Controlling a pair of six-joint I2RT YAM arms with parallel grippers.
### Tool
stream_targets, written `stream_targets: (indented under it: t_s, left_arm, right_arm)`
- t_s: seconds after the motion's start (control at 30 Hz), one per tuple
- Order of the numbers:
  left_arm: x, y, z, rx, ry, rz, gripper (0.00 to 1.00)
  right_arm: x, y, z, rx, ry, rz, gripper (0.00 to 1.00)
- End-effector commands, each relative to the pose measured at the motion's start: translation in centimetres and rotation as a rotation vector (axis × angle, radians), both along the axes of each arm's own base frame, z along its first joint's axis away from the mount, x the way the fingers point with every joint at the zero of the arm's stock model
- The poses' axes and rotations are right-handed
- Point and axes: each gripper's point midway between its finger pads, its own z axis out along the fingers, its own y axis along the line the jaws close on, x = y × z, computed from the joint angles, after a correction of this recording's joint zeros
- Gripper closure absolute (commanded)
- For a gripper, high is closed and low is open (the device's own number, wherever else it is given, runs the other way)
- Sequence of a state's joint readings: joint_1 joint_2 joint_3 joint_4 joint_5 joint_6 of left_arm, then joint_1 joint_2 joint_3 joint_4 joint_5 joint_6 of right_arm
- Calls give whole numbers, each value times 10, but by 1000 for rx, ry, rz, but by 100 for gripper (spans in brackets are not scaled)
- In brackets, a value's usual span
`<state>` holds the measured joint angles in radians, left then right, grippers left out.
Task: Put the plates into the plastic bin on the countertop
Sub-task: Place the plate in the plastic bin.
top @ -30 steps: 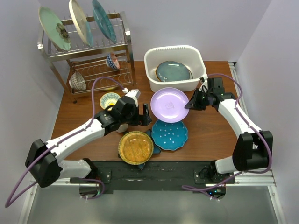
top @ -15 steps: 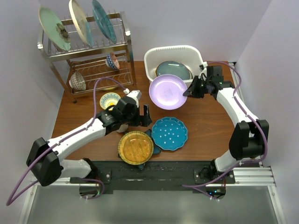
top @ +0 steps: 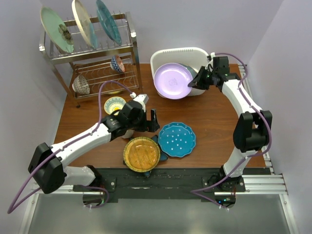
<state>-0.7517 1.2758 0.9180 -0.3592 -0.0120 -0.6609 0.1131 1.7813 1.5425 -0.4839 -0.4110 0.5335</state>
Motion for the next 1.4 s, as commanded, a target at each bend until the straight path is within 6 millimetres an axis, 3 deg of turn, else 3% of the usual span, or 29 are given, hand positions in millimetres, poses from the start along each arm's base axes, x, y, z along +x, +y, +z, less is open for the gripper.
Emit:
stream_targets:
  t_s: [0.0,0.03,0.4,0.93,1.37]
  left_arm:
    - [5,-2,4,-19,-31,-8,0]
    - [3,-3,2,-21,-21,-19,0]
    - [0,-3,-4,-21,-11,-27,0]
    - [-3,1,-9,-18,-7,-24,0]
    - [-6,4,-5,-24,-13,-19,0]
  right_arm:
    - [28,9,39,56,-99,-4,100]
    - [34,9,46,60,-114,-5,100]
    - [62,6,35,44,-94,-32,100]
    - [106,-6,41,32,-124,-100,100]
    - [133,-15,19,25,-109,-144,100]
